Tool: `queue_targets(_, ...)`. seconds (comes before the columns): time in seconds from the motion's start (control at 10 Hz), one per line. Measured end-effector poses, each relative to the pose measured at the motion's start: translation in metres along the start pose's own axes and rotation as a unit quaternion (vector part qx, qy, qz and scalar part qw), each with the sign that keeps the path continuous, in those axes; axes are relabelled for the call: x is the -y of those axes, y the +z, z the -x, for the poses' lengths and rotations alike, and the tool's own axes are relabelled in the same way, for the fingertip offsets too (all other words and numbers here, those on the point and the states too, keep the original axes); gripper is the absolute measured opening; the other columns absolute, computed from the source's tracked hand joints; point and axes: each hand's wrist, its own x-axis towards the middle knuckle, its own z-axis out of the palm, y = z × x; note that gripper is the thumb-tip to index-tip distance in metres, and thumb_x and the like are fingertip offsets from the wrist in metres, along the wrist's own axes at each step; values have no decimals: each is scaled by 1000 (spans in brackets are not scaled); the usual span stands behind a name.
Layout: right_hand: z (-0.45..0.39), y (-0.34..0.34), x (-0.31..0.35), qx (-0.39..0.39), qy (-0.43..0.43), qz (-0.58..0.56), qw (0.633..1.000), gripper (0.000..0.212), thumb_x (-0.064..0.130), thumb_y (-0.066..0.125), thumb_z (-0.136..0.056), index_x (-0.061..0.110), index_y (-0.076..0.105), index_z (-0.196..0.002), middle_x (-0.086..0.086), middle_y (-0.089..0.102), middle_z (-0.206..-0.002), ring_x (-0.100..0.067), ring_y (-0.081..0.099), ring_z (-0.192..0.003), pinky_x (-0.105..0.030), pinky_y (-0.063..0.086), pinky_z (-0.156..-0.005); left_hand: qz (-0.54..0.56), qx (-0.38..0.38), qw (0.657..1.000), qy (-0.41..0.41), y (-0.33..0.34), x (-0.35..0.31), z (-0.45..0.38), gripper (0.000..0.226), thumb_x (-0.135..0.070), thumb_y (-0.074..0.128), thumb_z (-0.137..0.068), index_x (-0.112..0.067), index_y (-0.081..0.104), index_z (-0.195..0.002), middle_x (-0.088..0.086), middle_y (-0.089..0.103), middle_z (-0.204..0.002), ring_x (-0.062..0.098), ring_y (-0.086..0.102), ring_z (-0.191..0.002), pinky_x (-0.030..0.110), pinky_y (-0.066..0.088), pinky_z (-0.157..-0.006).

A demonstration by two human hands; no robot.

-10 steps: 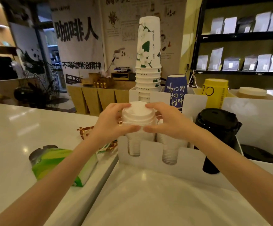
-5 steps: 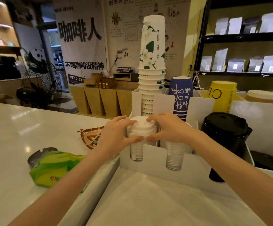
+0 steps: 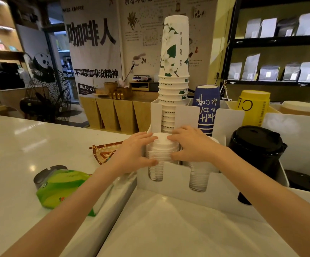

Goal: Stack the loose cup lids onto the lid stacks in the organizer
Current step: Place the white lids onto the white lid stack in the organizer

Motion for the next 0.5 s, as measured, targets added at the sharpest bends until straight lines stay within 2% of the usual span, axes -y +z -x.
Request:
queue_targets(0.1, -1, -1, -1, 15, -1, -6, 1000, 55, 39, 53, -79, 18, 44, -129, -7, 48, -134, -27, 35, -125, -46, 30, -105, -28, -3, 1000, -2, 1, 1, 1, 70, -41, 65, -74, -26, 33, -135, -4, 33, -148, 14, 19, -139, 40, 16, -113)
queue_targets(0.3, 3, 6, 3, 1, -7, 54, 999, 53, 42, 47, -81, 14, 43, -127, -7, 50, -133, -27, 36, -123, -46, 30, -105, -75, -17, 997, 7, 9, 4, 5, 75, -46, 60, -76, -29, 22, -139, -6, 25, -152, 13, 16, -140, 39, 18, -113)
queue_targets(0.4, 6, 2, 5, 5, -8, 57, 998, 51, 40, 47, -82, 15, 45, -127, -7, 50, -133, -26, 36, -124, -45, 29, -106, -83, 28, 996, 9, 1, -2, 4, 73, -47, 59, -76, -25, 28, -137, -3, 28, -151, 17, 17, -140, 41, 16, -114)
queue_targets(0.5, 22, -17, 5, -67, -17, -53, 996, 51, 32, 54, -83, 19, 42, -131, -5, 49, -137, -23, 37, -127, -43, 31, -107, -83, 99, 992, -14, -21, -11, -11, 65, -49, 59, -75, -21, 41, -131, 2, 40, -143, 20, 31, -132, 40, 25, -109)
